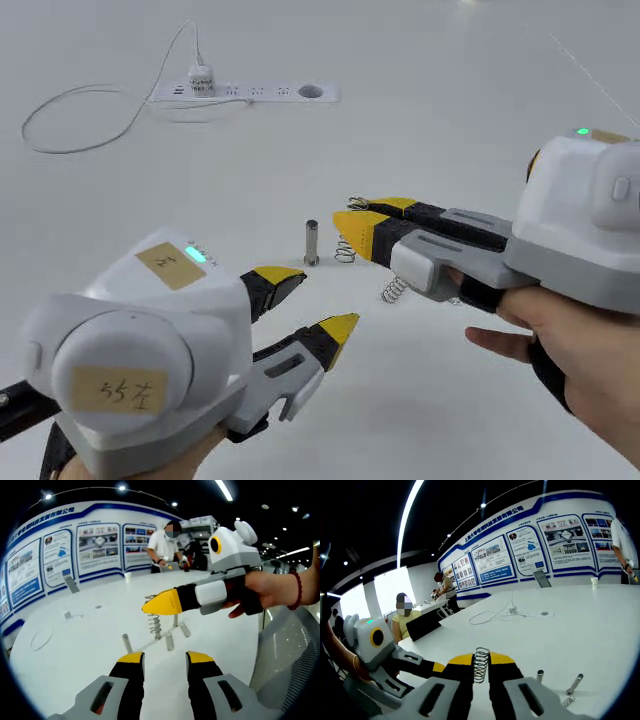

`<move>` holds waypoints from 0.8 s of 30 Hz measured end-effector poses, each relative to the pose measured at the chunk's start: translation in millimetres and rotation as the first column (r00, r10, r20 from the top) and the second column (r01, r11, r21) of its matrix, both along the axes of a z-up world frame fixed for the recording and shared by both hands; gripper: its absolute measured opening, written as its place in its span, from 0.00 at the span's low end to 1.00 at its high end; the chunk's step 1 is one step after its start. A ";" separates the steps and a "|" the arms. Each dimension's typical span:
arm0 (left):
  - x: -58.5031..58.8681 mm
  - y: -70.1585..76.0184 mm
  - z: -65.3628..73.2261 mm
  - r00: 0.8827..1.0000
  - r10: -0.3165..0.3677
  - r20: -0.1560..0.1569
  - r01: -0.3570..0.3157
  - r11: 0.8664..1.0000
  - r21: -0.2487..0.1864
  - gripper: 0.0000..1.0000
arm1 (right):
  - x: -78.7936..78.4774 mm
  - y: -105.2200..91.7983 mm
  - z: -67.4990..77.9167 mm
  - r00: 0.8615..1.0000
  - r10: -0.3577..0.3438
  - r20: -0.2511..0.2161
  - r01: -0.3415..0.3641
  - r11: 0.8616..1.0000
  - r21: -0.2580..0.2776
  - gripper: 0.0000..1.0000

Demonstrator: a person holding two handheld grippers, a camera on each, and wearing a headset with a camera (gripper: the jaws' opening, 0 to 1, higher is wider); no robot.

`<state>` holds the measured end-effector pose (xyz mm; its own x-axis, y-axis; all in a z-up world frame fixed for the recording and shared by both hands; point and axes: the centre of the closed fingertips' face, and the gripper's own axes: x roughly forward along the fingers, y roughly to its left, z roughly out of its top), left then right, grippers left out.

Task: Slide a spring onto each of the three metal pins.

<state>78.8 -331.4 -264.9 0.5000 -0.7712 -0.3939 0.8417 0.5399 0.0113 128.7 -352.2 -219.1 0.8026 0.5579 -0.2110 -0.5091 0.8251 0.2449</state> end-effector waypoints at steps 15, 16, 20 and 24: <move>5.8 5.8 -5.9 1.000 0.022 -0.017 -0.022 1.000 0.004 0.46 | 35.4 -4.1 -2.0 0.998 0.004 0.065 0.002 0.996 -0.085 0.11; 5.7 5.6 -6.0 1.000 0.022 -0.020 -0.022 1.000 0.001 0.47 | 38.3 -4.0 -3.2 0.998 0.004 0.065 0.002 0.996 -0.090 0.11; 6.0 4.8 -6.4 0.999 0.023 -0.026 -0.023 1.000 -0.007 0.52 | 46.4 -4.3 -7.5 0.998 -0.002 0.061 0.008 0.995 -0.097 0.11; 6.5 5.0 -8.2 0.999 0.025 -0.030 -0.025 1.000 -0.006 0.55 | 53.7 -5.7 -12.8 0.999 -0.014 0.051 0.018 0.996 -0.092 0.11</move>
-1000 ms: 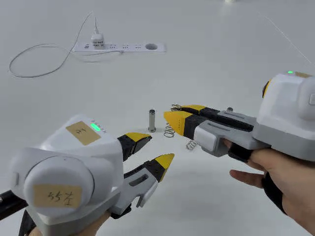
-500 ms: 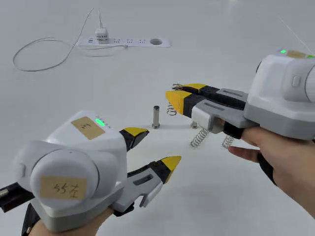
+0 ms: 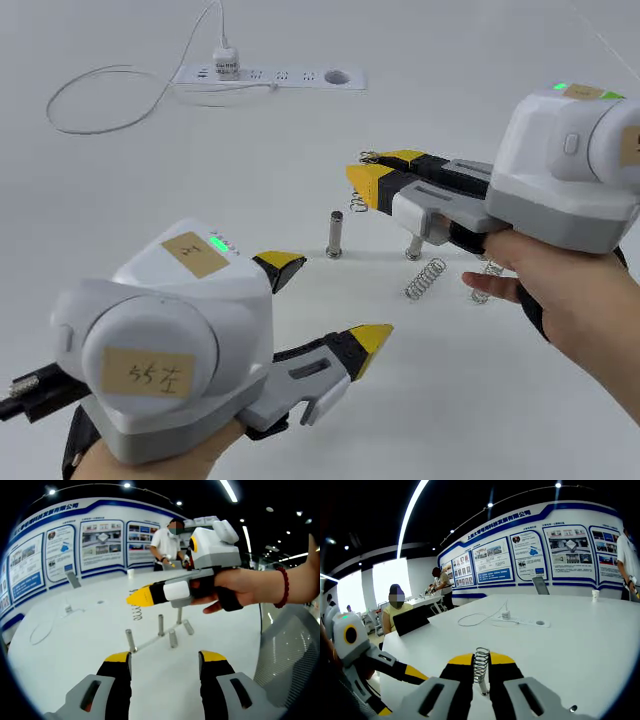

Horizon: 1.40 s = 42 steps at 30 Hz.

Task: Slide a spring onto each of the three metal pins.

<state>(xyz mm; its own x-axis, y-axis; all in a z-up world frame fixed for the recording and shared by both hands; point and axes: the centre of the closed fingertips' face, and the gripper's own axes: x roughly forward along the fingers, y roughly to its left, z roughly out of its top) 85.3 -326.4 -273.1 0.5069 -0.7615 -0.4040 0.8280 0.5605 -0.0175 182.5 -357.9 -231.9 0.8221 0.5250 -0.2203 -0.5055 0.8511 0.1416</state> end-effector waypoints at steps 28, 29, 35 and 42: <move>-1.4 -3.7 -7.5 1.000 -0.013 -0.019 0.013 1.000 0.001 0.76 | 16.4 15.9 -27.4 1.000 -0.011 -0.014 0.011 0.999 -0.039 0.12; -1.6 -3.7 -7.8 1.000 -0.015 -0.020 0.015 1.000 0.002 0.76 | 16.3 16.3 -28.0 1.000 -0.008 -0.011 0.008 0.999 -0.048 0.12; -0.8 -2.5 -8.9 1.000 -0.012 -0.022 0.012 1.000 0.008 0.76 | 12.7 20.6 -32.7 1.000 0.012 0.003 -0.012 0.995 -0.101 0.12; -1.8 -2.3 -9.5 1.000 -0.018 -0.019 0.018 1.000 0.023 0.75 | 13.3 21.5 -32.5 0.999 0.016 0.031 -0.012 0.990 -0.143 0.12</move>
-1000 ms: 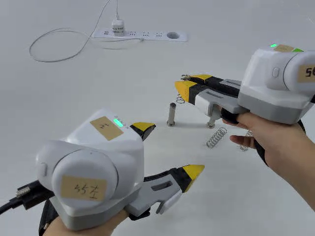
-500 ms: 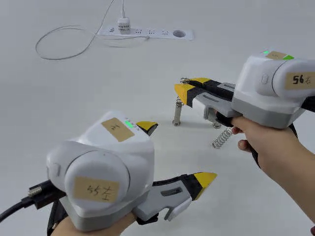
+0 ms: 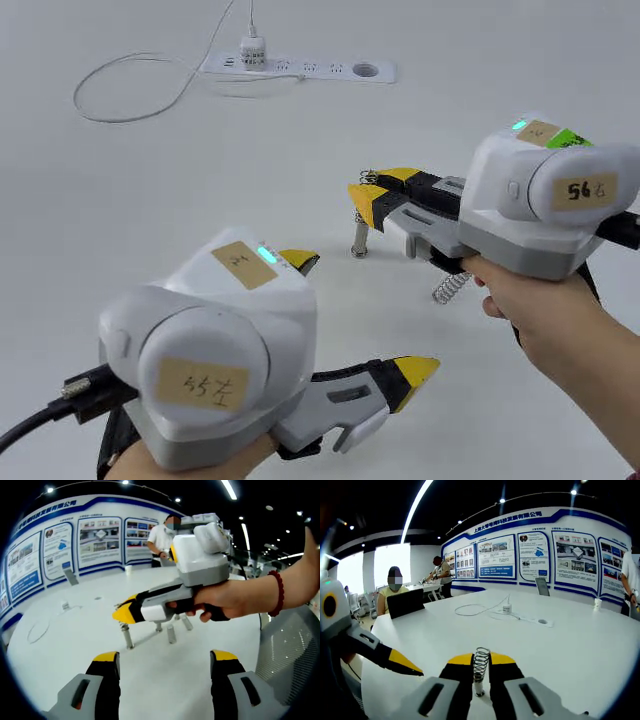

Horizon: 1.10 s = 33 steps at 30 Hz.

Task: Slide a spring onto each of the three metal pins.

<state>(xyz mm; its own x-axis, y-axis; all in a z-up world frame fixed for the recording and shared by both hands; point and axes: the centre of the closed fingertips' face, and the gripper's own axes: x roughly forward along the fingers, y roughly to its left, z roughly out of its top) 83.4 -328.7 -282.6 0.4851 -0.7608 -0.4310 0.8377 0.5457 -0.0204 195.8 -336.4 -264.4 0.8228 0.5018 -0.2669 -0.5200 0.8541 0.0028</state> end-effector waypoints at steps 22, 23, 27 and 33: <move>0.3 0.1 1.4 1.000 -0.005 0.014 0.005 1.000 0.008 0.74 | -5.4 -0.3 -25.1 0.999 0.009 -0.050 -0.014 0.994 -0.106 0.12; 0.3 0.4 0.9 1.000 -0.005 0.014 0.004 1.000 0.010 0.74 | -5.4 -0.2 -26.5 0.998 0.006 -0.056 -0.012 0.995 -0.103 0.12; -0.5 0.6 -0.9 1.000 -0.006 0.006 0.006 1.000 0.015 0.73 | -5.2 -0.2 -29.9 0.998 0.000 -0.068 -0.007 0.995 -0.099 0.12; -0.7 0.8 -1.3 1.000 -0.007 0.008 0.007 1.000 0.019 0.73 | -6.0 -0.7 -35.6 0.996 -0.005 -0.090 -0.003 0.995 -0.096 0.12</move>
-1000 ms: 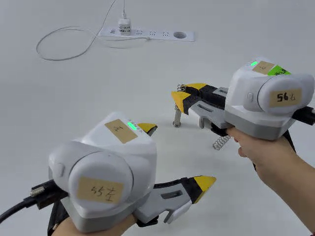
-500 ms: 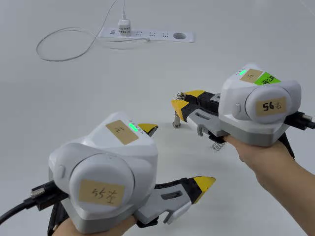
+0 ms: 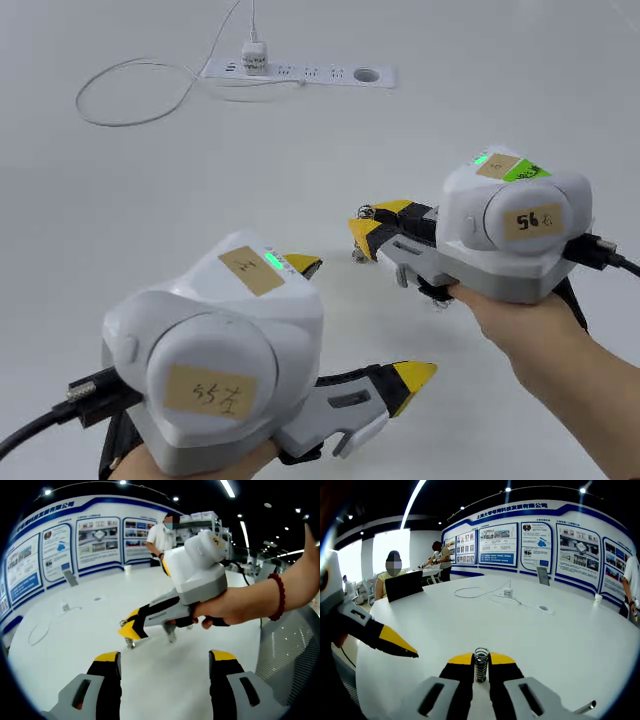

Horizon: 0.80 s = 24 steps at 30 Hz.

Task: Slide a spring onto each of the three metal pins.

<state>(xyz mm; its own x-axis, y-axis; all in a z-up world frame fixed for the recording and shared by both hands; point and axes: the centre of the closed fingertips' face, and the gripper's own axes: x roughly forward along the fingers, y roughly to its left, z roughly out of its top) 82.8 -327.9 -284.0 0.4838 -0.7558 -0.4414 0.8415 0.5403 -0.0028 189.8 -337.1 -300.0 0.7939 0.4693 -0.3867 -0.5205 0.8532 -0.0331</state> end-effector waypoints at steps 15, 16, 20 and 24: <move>0.4 1.7 -0.8 1.000 0.006 -0.004 -0.006 1.000 0.004 0.73 | -1.8 -0.6 -10.7 0.999 -0.016 -0.041 0.016 1.000 0.009 0.12; 0.3 1.8 -1.1 1.000 0.006 -0.006 -0.006 1.000 0.004 0.72 | -2.0 -0.5 -11.2 0.999 -0.015 -0.042 0.015 1.000 0.008 0.12; 0.5 1.7 -0.7 1.000 0.006 -0.004 -0.006 1.000 0.003 0.72 | -2.0 -0.8 -13.4 0.999 -0.017 -0.048 0.017 1.000 0.007 0.12; 0.4 1.8 -1.1 1.000 0.005 -0.005 -0.005 1.000 0.005 0.72 | -1.5 -0.5 -13.9 0.998 -0.018 -0.055 0.019 1.000 0.015 0.12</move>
<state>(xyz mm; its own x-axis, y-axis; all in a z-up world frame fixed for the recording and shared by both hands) 83.2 -326.1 -285.1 0.4854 -0.7509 -0.4479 0.8387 0.5446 -0.0041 188.3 -337.6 -313.9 0.7803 0.4608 -0.4228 -0.5050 0.8631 0.0087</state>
